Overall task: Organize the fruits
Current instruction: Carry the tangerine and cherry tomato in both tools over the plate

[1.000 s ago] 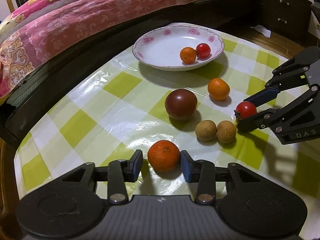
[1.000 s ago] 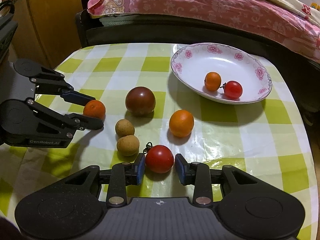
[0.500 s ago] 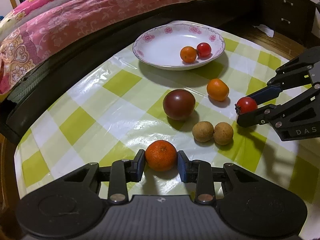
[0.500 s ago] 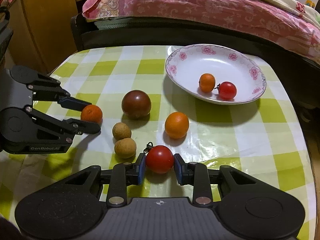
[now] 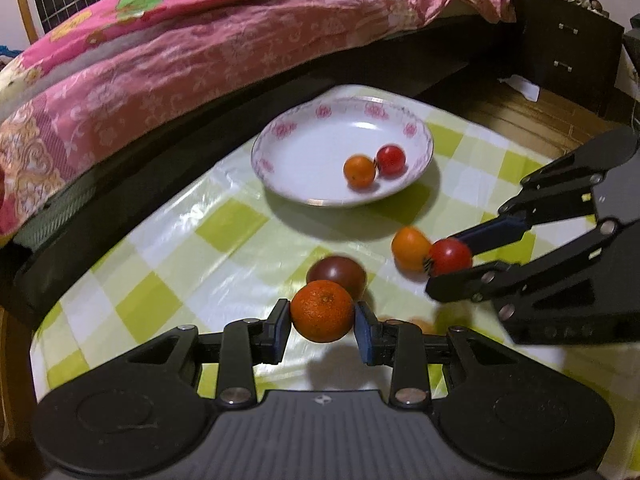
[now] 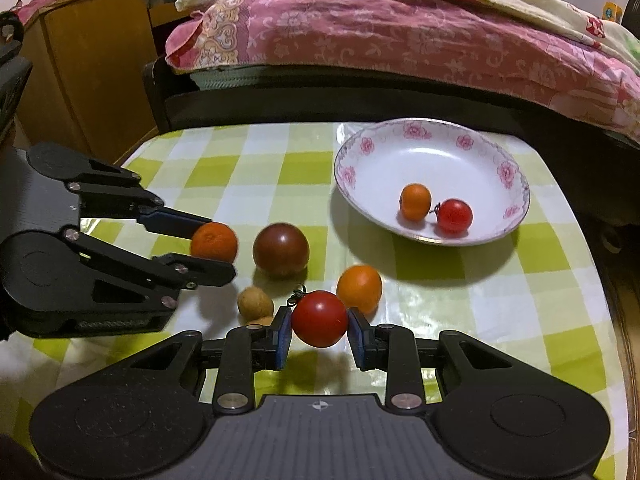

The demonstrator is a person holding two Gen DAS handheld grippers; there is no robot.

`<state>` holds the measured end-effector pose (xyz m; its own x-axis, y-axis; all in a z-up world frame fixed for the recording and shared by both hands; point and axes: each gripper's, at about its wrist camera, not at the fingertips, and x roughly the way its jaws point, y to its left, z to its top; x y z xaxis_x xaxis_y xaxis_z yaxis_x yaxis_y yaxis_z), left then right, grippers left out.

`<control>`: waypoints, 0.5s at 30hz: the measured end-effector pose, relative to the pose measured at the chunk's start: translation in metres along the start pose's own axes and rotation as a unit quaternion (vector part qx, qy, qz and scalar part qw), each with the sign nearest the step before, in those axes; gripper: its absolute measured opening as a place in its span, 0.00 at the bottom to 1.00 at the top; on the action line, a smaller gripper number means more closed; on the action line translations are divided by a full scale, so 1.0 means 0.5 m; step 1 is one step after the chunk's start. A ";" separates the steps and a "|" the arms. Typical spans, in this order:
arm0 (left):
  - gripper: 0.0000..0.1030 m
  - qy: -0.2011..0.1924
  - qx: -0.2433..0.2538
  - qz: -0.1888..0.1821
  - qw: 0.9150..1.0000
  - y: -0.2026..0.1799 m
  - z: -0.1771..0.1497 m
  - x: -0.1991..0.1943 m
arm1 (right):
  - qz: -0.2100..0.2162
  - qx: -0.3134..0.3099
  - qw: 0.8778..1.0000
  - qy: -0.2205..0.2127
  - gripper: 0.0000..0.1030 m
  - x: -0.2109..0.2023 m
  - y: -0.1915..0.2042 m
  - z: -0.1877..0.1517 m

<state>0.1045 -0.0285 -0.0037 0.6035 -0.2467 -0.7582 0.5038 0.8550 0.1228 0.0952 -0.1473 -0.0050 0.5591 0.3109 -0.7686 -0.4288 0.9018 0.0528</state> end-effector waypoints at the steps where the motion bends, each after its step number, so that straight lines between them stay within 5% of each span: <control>1: 0.40 -0.003 0.001 0.000 1.000 -0.003 0.006 0.001 | -0.001 0.001 1.000 -0.003 0.25 -0.002 -0.001 0.003; 15: 0.40 -0.018 -0.010 0.004 1.000 -0.003 0.070 0.033 | -0.029 0.028 0.998 -0.041 0.26 -0.010 -0.044 0.054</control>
<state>0.1352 -0.0497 0.0062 0.6295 -0.2554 -0.7338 0.4871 0.8656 0.1165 0.1211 -0.1607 0.0146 0.6386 0.2791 -0.7171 -0.3545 0.9338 0.0477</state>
